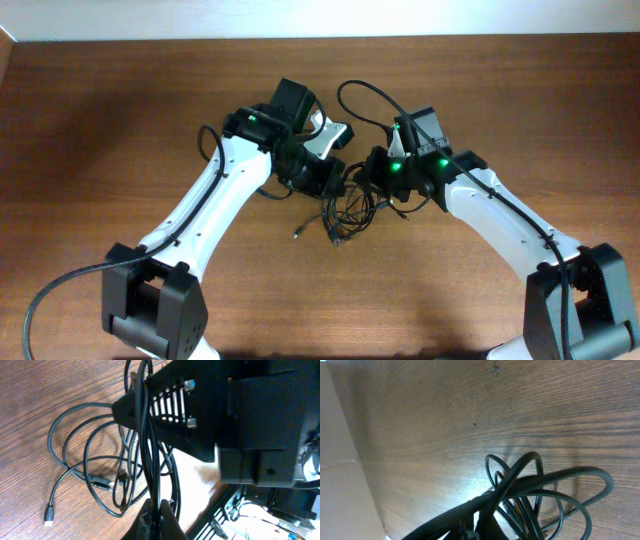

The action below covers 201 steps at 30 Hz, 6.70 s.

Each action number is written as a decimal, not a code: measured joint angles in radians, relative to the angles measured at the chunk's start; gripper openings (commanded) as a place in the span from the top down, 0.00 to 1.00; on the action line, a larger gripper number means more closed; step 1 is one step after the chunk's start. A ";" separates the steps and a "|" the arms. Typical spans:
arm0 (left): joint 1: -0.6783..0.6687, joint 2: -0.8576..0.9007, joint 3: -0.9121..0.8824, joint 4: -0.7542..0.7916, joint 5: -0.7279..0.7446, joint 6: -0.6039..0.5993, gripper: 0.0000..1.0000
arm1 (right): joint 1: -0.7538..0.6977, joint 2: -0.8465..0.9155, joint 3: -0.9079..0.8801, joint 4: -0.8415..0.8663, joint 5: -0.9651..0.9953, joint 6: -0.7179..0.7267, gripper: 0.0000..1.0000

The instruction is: Untangle cables

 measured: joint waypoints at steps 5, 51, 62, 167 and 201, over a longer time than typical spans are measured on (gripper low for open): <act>0.000 0.000 0.000 -0.008 -0.116 -0.008 1.00 | -0.020 -0.053 0.000 -0.006 -0.120 -0.187 0.96; -0.093 0.000 -0.129 0.155 -0.046 0.016 0.11 | -0.360 -0.110 0.001 -0.604 -0.219 -0.732 0.96; -0.134 0.000 -0.129 0.155 -0.108 0.058 0.08 | -0.360 0.109 0.001 -0.408 -0.031 -0.618 0.88; 0.119 0.284 -0.132 0.238 -0.145 0.043 0.92 | -0.008 -0.113 -0.045 -0.597 -0.262 -0.694 0.96; 0.117 0.176 -0.135 0.274 -0.079 0.002 0.94 | 0.088 0.032 0.014 -0.580 0.085 -0.485 0.96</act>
